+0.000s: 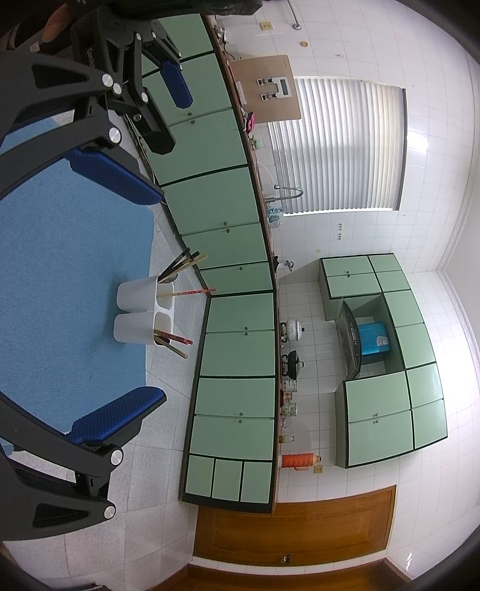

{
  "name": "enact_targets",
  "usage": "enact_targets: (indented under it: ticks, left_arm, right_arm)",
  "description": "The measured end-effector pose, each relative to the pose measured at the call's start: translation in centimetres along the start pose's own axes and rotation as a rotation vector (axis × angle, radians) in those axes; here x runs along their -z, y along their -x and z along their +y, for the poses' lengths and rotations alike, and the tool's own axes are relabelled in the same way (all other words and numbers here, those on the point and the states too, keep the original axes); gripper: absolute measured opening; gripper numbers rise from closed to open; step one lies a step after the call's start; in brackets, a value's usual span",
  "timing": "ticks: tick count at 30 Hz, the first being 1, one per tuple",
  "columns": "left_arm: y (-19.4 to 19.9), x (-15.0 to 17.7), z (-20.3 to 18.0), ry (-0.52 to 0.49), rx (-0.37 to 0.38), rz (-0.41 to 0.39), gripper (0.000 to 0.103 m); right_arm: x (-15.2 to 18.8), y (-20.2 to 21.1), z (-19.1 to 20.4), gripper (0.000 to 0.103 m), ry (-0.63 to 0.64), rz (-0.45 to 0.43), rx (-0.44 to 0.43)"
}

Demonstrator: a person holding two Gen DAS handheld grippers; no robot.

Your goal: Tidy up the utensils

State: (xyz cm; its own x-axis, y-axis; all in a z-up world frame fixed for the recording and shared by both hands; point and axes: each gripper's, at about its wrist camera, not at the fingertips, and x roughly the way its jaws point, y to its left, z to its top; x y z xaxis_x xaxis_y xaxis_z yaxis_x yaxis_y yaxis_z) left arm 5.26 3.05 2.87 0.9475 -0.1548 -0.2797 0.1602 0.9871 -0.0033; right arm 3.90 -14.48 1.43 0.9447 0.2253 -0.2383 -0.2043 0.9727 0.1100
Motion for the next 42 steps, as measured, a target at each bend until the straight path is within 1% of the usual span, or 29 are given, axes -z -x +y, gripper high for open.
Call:
enact_targets:
  ticks: [42]
  left_arm:
    - [0.07, 0.24, 0.48, 0.009, -0.009, -0.001, 0.097]
  right_arm:
    - [0.06, -0.06, 0.18, 0.097, 0.001, 0.001, -0.001]
